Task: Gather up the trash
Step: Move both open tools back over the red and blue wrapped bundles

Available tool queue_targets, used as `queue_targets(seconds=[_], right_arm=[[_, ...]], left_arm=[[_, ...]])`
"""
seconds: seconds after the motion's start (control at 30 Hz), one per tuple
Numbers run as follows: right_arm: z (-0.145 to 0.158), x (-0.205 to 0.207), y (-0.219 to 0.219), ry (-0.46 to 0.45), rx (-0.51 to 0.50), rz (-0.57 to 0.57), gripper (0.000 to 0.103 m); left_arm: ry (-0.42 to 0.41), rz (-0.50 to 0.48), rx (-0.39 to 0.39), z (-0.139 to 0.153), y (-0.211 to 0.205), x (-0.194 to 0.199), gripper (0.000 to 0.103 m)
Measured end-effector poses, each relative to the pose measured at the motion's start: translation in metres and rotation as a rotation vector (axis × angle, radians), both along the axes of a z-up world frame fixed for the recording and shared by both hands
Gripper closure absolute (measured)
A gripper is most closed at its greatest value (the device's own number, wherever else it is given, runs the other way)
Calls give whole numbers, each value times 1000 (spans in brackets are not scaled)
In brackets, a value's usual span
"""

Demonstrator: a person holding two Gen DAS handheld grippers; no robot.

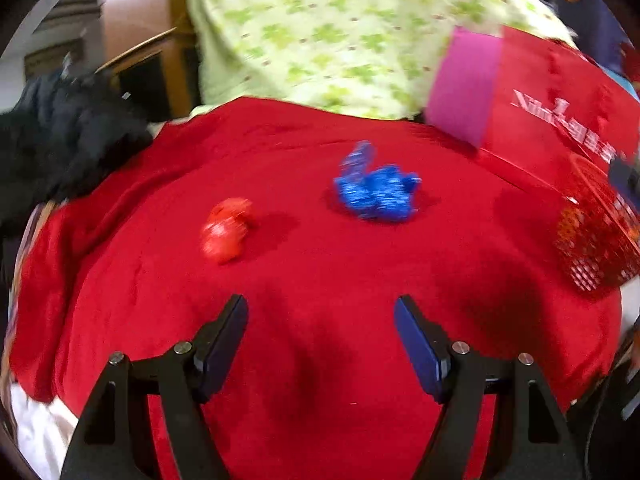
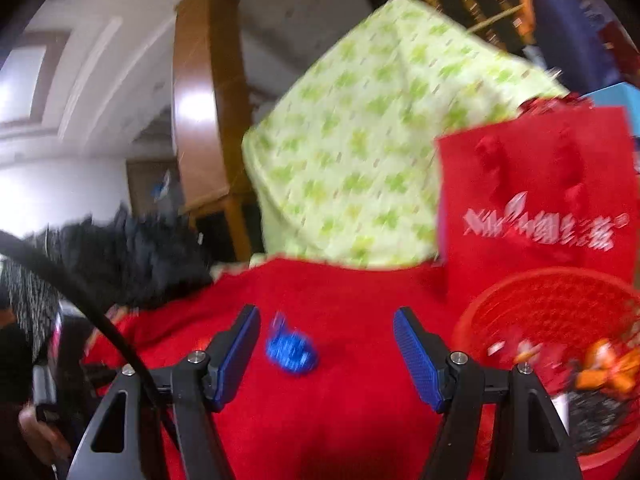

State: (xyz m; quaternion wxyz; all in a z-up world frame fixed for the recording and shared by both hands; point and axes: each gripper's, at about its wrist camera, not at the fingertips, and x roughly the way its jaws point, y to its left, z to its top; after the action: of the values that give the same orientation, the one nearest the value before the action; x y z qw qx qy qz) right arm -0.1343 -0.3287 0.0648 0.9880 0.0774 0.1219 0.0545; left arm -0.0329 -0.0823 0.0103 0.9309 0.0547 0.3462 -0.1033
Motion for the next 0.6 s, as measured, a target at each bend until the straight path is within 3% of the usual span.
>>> queue_targets(seconds=[0.2,0.43,0.6], right_arm=[[-31,42,30,172,-50,33,30],[-51,64,48,240,-50,48,30],[-58,71,56,264,-51,59,30]], left_arm=[[17,50,-37,-13,27,6,27],[57,119,-66,-30,56,17,27],[45,183,-34,-36,69,24,27]])
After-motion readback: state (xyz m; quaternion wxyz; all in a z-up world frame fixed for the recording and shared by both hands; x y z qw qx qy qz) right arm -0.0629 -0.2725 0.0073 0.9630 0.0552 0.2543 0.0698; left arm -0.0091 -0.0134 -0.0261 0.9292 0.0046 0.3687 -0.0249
